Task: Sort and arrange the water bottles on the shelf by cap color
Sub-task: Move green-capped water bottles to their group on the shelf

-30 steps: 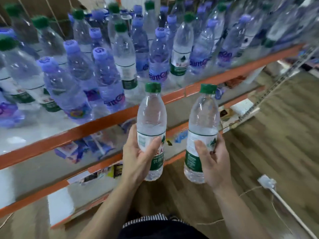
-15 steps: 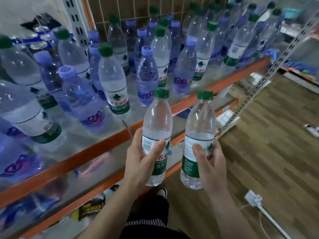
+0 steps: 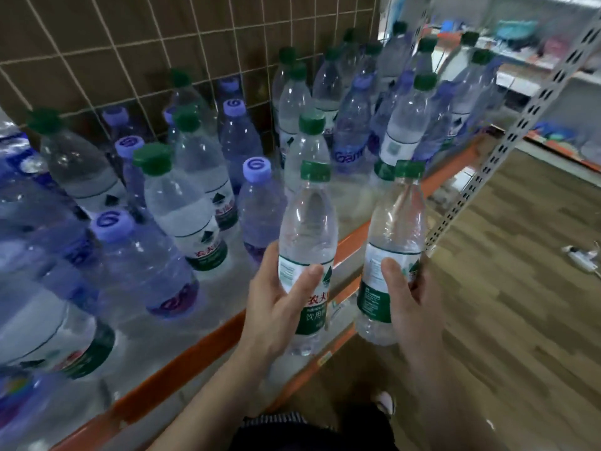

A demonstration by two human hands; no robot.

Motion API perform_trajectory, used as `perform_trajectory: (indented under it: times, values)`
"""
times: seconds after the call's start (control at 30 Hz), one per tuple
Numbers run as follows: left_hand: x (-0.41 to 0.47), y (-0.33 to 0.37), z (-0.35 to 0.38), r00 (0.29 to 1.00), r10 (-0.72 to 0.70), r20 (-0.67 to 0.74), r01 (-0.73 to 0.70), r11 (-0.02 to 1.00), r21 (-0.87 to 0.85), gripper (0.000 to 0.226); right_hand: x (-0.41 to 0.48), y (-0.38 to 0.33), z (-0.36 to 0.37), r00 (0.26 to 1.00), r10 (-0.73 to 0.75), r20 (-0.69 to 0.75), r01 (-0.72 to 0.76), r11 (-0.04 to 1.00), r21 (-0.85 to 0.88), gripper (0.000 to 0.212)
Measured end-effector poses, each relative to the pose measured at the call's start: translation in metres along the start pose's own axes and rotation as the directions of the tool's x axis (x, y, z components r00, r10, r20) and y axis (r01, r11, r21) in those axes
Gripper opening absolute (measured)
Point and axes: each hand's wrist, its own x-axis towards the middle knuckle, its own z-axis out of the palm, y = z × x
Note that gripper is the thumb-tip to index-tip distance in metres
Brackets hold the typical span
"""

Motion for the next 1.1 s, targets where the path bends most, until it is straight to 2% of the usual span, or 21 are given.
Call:
perform_trajectory:
  times: [0.17,0.27,0.37,0.47,0.63,0.77,0.83,0.97,1.1]
  values:
    - [0.039,-0.018,0.053,0.996,0.017,-0.090,-0.018,1.000,-0.013,0.057,0.086,0.007,-0.024,0.983,-0.067,0.170,0.064,0.998,0.021,0.020]
    - [0.058,-0.022,0.091,0.973,0.031,-0.230,-0.033,0.999,-0.006,0.059,0.138,0.011,-0.040,0.945,-0.118,0.305,0.105,0.993,0.058,0.024]
    - [0.072,-0.025,0.122,0.923,0.080,-0.376,-0.057,0.996,0.071,0.055,0.179,0.015,-0.051,0.877,-0.152,0.455,0.121,0.988,0.097,0.025]
    - [0.082,-0.024,0.144,0.866,0.147,-0.478,-0.081,0.984,0.156,0.048,0.211,0.018,-0.052,0.818,-0.179,0.546,0.148,0.984,0.101,0.032]
    - [0.086,-0.027,0.161,0.782,0.183,-0.595,-0.049,0.971,0.235,0.064,0.249,0.027,-0.029,0.684,-0.257,0.682,0.201,0.966,0.163,0.045]
    - [0.092,-0.026,0.165,0.731,0.195,-0.654,-0.029,0.966,0.256,0.066,0.260,0.035,-0.005,0.587,-0.336,0.737,0.239,0.941,0.238,0.044]
    - [0.096,-0.025,0.165,0.714,0.201,-0.670,-0.027,0.965,0.260,0.064,0.262,0.040,0.004,0.575,-0.353,0.738,0.250,0.935,0.252,0.045]
    - [0.103,-0.026,0.164,0.671,0.221,-0.708,-0.014,0.958,0.286,0.055,0.264,0.048,0.016,0.590,-0.325,0.739,0.221,0.945,0.240,0.046]
    - [0.112,-0.028,0.165,0.656,0.229,-0.719,-0.002,0.953,0.302,0.049,0.262,0.048,0.016,0.612,-0.326,0.720,0.236,0.945,0.227,0.047]
